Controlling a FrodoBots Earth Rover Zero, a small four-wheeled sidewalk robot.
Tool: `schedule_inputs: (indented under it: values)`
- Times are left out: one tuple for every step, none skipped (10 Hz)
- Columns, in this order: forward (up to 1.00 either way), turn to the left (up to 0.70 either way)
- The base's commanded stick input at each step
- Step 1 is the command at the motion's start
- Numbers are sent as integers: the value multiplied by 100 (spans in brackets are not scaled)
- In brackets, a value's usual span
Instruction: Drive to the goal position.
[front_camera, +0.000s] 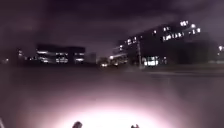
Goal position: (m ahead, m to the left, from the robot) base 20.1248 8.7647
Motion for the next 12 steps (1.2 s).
schedule_inputs:
  values:
    - [100, 0]
    - [100, 0]
    - [100, 0]
    - [100, 40]
    - [100, 40]
    - [100, 32]
    - [100, 14]
    - [100, 0]
    - [100, 0]
    - [100, 0]
    - [100, 0]
    - [100, 0]
